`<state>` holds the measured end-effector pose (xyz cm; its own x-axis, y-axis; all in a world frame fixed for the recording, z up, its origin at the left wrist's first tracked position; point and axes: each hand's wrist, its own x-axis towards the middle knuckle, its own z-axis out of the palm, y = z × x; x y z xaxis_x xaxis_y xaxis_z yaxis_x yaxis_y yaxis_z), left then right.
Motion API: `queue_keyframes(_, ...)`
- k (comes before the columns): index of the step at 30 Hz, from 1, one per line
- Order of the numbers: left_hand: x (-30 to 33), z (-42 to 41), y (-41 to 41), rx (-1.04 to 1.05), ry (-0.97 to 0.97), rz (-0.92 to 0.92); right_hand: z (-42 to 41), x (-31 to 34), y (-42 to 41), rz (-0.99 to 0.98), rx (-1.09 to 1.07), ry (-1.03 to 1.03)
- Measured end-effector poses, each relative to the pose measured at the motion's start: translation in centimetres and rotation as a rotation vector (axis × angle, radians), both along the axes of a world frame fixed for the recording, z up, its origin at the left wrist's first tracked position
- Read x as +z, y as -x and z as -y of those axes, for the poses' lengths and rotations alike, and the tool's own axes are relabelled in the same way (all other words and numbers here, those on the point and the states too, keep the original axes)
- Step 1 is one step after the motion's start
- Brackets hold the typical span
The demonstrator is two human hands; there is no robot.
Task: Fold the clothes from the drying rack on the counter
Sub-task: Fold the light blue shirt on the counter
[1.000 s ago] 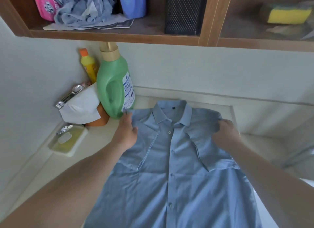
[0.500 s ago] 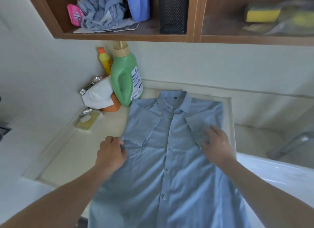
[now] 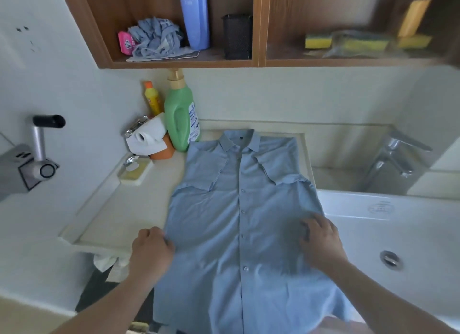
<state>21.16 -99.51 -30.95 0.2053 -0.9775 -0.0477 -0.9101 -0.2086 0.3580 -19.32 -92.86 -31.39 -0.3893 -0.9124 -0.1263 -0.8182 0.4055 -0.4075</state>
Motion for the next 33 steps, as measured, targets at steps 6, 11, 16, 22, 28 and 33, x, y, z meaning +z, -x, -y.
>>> queue_keyframes(6, -1.2, -5.0, -1.4, 0.049, 0.064, -0.342, -7.8, 0.2, -1.9, 0.39, -0.366, 0.065)
queue_keyframes(11, -1.9, -7.7, -1.9, 0.069, -0.047, -0.619, -12.0, 0.0, -2.8, 0.632, -0.591, 0.067)
queue_keyframes(16, -2.6, -9.1, -3.6, 0.119, -0.172, -0.579, -14.0, -0.3, -1.9, 0.737, -0.654, 0.043)
queue_keyframes(22, -0.9, -11.7, -4.8, 0.045, -0.099, -0.513, -15.4, 0.3, -2.2, 0.679, -0.647, 0.161)
queue_keyframes(28, 0.8, -13.0, -6.3, -0.121, -0.28, -0.607, -16.4, -0.8, -2.5, 0.644, -0.569, 0.133)
queue_keyframes(33, 1.7, -14.2, -7.6, -0.314, -0.232, -0.426, -18.1, -0.8, -2.2, 0.622, -0.531, 0.141)
